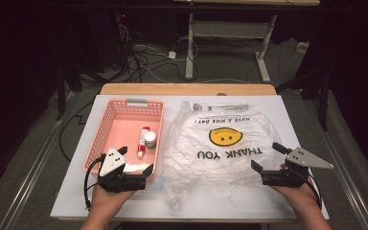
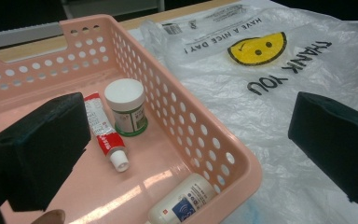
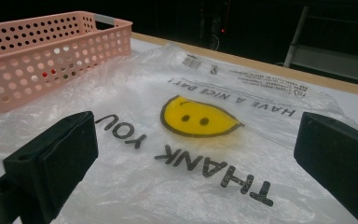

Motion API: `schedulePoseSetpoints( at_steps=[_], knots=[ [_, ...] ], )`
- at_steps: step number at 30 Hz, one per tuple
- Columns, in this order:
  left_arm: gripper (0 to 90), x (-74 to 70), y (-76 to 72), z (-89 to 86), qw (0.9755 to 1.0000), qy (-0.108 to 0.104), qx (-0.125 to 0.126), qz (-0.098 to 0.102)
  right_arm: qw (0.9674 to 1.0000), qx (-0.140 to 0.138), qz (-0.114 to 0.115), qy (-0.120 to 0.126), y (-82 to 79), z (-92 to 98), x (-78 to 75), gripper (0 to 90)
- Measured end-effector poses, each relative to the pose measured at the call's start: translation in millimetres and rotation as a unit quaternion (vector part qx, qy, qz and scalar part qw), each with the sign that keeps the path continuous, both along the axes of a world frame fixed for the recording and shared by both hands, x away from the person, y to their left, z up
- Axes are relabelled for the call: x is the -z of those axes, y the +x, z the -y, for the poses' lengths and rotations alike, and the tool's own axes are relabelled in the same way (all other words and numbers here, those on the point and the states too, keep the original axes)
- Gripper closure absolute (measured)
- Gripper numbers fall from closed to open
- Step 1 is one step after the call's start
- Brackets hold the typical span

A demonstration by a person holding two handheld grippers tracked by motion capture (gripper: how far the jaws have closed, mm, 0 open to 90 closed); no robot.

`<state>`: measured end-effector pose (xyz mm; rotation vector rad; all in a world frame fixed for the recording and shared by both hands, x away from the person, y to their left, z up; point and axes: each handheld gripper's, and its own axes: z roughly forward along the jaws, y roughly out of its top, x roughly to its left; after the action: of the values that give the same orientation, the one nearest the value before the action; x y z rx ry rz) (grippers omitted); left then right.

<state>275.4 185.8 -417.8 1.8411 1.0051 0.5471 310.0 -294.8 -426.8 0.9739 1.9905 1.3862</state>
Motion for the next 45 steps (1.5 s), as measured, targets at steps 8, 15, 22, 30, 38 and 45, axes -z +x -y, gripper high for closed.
schedulePoseSetpoints(
  at_steps=[8,15,22,30,38,45],
  knots=[
    [0.0,-0.2,0.5,-1.7,1.0000,-0.005,-0.004,-0.003,1.0000,-0.004,0.001,0.007,-1.5,2.8,-3.2,0.5],
    [0.0,1.6,1.5,-1.3,1.0000,0.002,-0.006,-0.003,1.0000,-0.003,0.004,0.000,1.0,5.2,-7.7,0.5],
    [0.0,1.6,-1.8,-3.7,0.9999,0.005,-0.009,-0.003,0.9990,0.041,0.006,-0.016,14.6,35.4,-18.3,0.5],
    [0.0,3.6,-8.9,-10.4,0.9999,0.007,-0.014,-0.005,0.9938,0.099,-0.028,-0.043,39.2,74.2,-6.4,5.5],
    [0.0,7.3,-14.3,-16.1,0.9996,-0.002,-0.025,-0.011,0.9884,0.115,-0.096,-0.022,69.2,88.5,13.3,19.1],
    [0.0,8.4,-16.7,-16.3,0.9996,-0.002,-0.024,-0.012,0.9832,0.114,-0.140,-0.025,96.6,85.3,28.8,31.0]
  ],
)
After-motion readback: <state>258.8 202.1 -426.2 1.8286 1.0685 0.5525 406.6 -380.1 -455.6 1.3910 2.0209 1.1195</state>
